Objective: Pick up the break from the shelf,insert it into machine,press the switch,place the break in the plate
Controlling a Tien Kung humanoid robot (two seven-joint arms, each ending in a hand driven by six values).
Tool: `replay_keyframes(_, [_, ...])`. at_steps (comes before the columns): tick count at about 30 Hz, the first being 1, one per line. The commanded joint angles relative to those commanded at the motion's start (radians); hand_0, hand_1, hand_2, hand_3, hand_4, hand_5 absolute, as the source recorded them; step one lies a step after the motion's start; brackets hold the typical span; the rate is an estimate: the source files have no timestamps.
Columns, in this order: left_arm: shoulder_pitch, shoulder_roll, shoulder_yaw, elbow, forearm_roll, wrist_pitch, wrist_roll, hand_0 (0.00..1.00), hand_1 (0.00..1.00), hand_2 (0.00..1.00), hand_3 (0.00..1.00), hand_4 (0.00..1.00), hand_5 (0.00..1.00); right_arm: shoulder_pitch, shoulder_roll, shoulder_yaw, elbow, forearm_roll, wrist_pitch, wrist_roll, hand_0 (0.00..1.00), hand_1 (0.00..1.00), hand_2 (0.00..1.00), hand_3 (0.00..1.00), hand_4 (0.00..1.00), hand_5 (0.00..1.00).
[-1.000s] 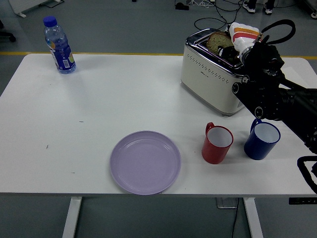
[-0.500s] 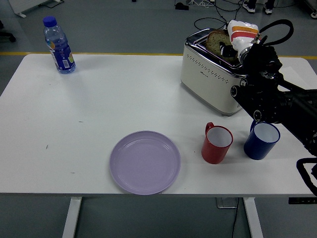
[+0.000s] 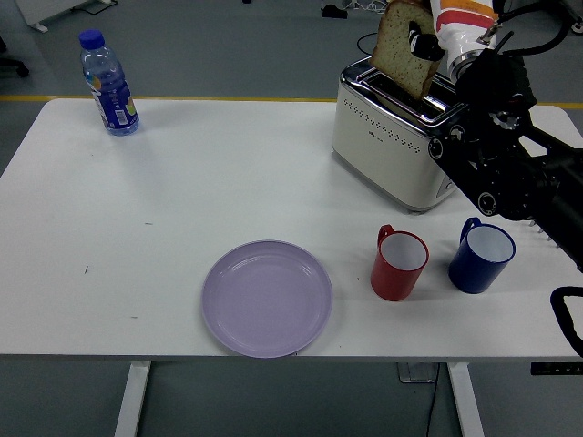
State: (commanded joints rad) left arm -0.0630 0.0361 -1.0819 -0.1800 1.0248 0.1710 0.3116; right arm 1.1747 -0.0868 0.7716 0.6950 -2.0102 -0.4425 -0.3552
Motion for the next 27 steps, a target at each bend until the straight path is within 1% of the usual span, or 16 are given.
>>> replay_keyframes(3, [0.000, 0.000, 0.000, 0.000, -0.003, 0.000, -0.001, 0.418, 0.480, 0.509, 0.604, 0.409, 0.998, -0.011, -0.027, 0.026, 0.065, -0.019, -0.022, -0.009, 0.175, 0.276, 0.352, 0.437, 0.486, 0.002])
replay_keyframes(4, [-0.001, 0.001, 0.000, 0.000, -0.003, 0.000, -0.001, 0.418, 0.480, 0.509, 0.604, 0.409, 0.998, -0.013, -0.031, 0.030, 0.077, -0.021, -0.025, -0.010, 0.175, 0.276, 0.352, 0.437, 0.486, 0.002])
replay_keyframes(5, [-0.001, 0.000, -0.002, 0.000, -0.003, 0.001, -0.002, 0.418, 0.480, 0.509, 0.603, 0.408, 0.998, -0.026, -0.050, 0.044, 0.114, -0.021, -0.039, -0.012, 0.170, 0.266, 0.346, 0.432, 0.491, 0.002])
replay_keyframes(7, [-0.002, 0.000, -0.002, 0.000, -0.005, 0.001, -0.002, 0.418, 0.480, 0.509, 0.603, 0.408, 0.998, -0.044, -0.076, 0.058, 0.174, -0.012, -0.052, -0.016, 0.170, 0.266, 0.346, 0.432, 0.491, 0.002])
replay_keyframes(8, [-0.002, -0.001, -0.002, 0.000, -0.006, 0.001, -0.003, 0.418, 0.480, 0.509, 0.603, 0.408, 0.998, -0.053, -0.089, 0.064, 0.216, -0.004, -0.058, -0.019, 0.170, 0.266, 0.346, 0.432, 0.491, 0.002])
replay_keyframes(9, [-0.002, -0.001, -0.003, 0.000, -0.006, 0.001, -0.003, 0.418, 0.480, 0.509, 0.603, 0.408, 0.998, -0.059, -0.096, 0.066, 0.243, 0.005, -0.061, -0.020, 0.170, 0.266, 0.346, 0.432, 0.491, 0.002])
replay_keyframes(11, [-0.001, -0.002, -0.005, 0.000, -0.005, 0.002, -0.003, 0.418, 0.480, 0.509, 0.604, 0.407, 0.998, -0.091, -0.124, 0.067, 0.321, 0.074, -0.069, -0.019, 0.167, 0.262, 0.343, 0.433, 0.489, 0.002])
replay_keyframes(14, [0.001, -0.004, -0.008, 0.000, -0.004, 0.002, -0.003, 0.418, 0.480, 0.509, 0.604, 0.407, 0.998, -0.132, -0.159, 0.059, 0.438, 0.187, -0.060, -0.022, 0.167, 0.262, 0.343, 0.433, 0.489, 0.002])
replay_keyframes(19, [0.002, -0.008, -0.012, 0.000, -0.002, 0.002, -0.004, 0.418, 0.480, 0.509, 0.604, 0.406, 0.998, -0.204, -0.237, 0.003, 0.635, 0.377, -0.026, -0.043, 0.156, 0.253, 0.341, 0.429, 0.489, 0.002])
replay_keyframes(22, [0.003, -0.009, -0.013, 0.000, 0.001, 0.001, -0.004, 0.418, 0.480, 0.509, 0.604, 0.406, 0.998, -0.243, -0.264, -0.030, 0.745, 0.497, -0.006, -0.050, 0.156, 0.253, 0.341, 0.429, 0.489, 0.002])
replay_keyframes(23, [0.003, -0.010, -0.013, 0.000, 0.001, 0.001, -0.004, 0.419, 0.481, 0.509, 0.605, 0.406, 0.998, -0.255, -0.271, -0.041, 0.773, 0.534, 0.002, -0.051, 0.140, 0.239, 0.333, 0.427, 0.494, 0.002])
replay_keyframes(25, [0.003, -0.010, -0.013, 0.000, 0.001, 0.001, -0.004, 0.419, 0.481, 0.509, 0.605, 0.406, 0.998, -0.272, -0.279, -0.057, 0.817, 0.612, 0.013, -0.051, 0.140, 0.239, 0.333, 0.427, 0.494, 0.002])
replay_keyframes(27, [0.003, -0.011, -0.013, 0.000, -0.001, 0.001, -0.005, 0.419, 0.481, 0.509, 0.605, 0.406, 0.998, -0.295, -0.293, -0.092, 0.861, 0.693, 0.047, -0.038, 0.140, 0.239, 0.333, 0.427, 0.494, 0.002])
